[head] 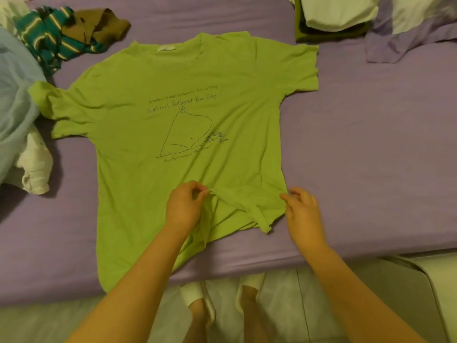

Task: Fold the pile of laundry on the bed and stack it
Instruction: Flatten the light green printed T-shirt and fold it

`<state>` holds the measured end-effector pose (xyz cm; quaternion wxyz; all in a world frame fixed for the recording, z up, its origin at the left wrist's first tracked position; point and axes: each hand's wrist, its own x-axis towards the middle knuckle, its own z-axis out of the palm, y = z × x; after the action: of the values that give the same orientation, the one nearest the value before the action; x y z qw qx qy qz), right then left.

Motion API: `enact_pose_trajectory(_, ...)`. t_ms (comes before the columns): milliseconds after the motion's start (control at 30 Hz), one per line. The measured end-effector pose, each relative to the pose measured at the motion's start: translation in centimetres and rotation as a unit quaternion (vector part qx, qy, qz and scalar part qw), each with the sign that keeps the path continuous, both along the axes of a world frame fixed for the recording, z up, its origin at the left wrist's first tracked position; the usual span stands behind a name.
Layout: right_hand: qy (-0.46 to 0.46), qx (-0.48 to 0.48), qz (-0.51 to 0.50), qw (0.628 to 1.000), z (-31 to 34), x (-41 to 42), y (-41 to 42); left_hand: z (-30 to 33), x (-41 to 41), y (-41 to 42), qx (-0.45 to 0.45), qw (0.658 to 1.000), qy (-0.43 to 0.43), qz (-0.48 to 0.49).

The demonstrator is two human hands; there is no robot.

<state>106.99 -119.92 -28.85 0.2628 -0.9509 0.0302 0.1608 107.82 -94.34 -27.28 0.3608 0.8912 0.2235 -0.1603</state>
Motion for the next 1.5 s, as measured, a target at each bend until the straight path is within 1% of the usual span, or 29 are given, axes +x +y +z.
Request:
enact_pose_trajectory(33,-0.022,-0.011,0.015,1.000,0.2,0.0,0.4,-0.2,0.0,-0.1,0.029,0.999,-0.003,-0.020)
enact_pose_trajectory(67,-0.050,-0.007,0.040,0.998,0.4,-0.1,1.1,-0.3,0.0,-0.4,0.045,0.998,-0.029,-0.038)
enact_pose_trajectory(133,-0.079,0.017,0.086,0.993,0.5,-0.7,2.7,-0.2,-0.7,-1.4,0.034,0.993,-0.084,-0.070)
enact_pose_trajectory(167,-0.064,0.020,0.104,0.992,0.4,-0.9,3.5,-0.3,-1.0,-1.8,0.020,0.992,-0.089,-0.083)
enact_pose_trajectory(233,-0.014,-0.012,0.121,0.993,-0.2,-1.5,4.9,-0.5,-1.6,-2.5,0.002,0.994,-0.058,-0.096)
enact_pose_trajectory(267,-0.023,-0.032,0.119,0.992,-0.4,-1.6,5.2,-0.7,-1.9,-2.6,0.004,0.994,-0.038,-0.099)
enact_pose_trajectory(300,-0.044,-0.042,0.103,0.993,-0.5,-1.7,5.2,-0.8,-2.1,-2.6,0.008,0.994,-0.024,-0.104)
enact_pose_trajectory(367,-0.079,-0.031,0.036,0.996,-0.1,-1.9,4.7,-0.7,-2.4,-2.4,0.010,0.993,-0.018,-0.112)
enact_pose_trajectory(467,-0.063,0.003,-0.039,0.997,0.8,-2.3,2.8,0.1,-2.3,-2.6,0.007,0.990,-0.034,-0.136)
enact_pose_trajectory(567,-0.079,0.074,-0.078,0.991,2.3,-3.1,1.2,1.5,-2.5,-4.1,-0.054,0.985,-0.040,-0.160)
enact_pose_trajectory(633,-0.097,0.106,-0.096,0.985,3.3,-3.8,0.5,2.2,-2.8,-5.5,-0.096,0.978,-0.028,-0.184)
enact_pose_trajectory(700,-0.087,0.153,-0.152,0.973,4.1,-4.7,-0.1,2.8,-3.1,-7.0,-0.117,0.970,-0.011,-0.212)
enact_pose_trajectory(800,-0.063,0.241,-0.265,0.931,5.1,-6.3,-1.2,3.5,-3.9,-8.9,-0.138,0.961,0.011,-0.241)
enact_pose_trajectory(900,-0.059,0.264,-0.308,0.912,5.8,-8.5,-2.7,4.1,-4.8,-10.1,-0.148,0.953,0.035,-0.262)
enact_pose_trajectory(967,-0.056,0.235,-0.305,0.921,6.2,-10.4,-3.6,4.1,-5.0,-10.5,-0.111,0.947,0.038,-0.300)
enact_pose_trajectory(1100,-0.042,0.151,-0.278,0.948,4.7,-13.4,-5.4,2.8,-4.7,-10.8,0.015,0.929,0.021,-0.369)
enact_pose_trajectory(1233,-0.041,0.062,-0.226,0.971,2.3,-13.1,-6.4,0.8,-4.7,-11.3,0.107,0.880,0.050,-0.460)
enact_pose_trajectory(1333,0.007,0.019,-0.199,0.980,1.4,-12.5,-6.5,-0.5,-5.1,-12.0,0.144,0.858,0.074,-0.487)
enact_pose_trajectory(1433,0.007,-0.040,-0.156,0.987,1.2,-11.6,-6.2,-1.4,-5.4,-12.2,0.155,0.847,0.092,-0.499)
enact_pose_trajectory(1500,0.014,-0.030,-0.132,0.991,1.2,-10.1,-5.7,-1.8,-5.5,-12.0,0.155,0.845,0.095,-0.503)
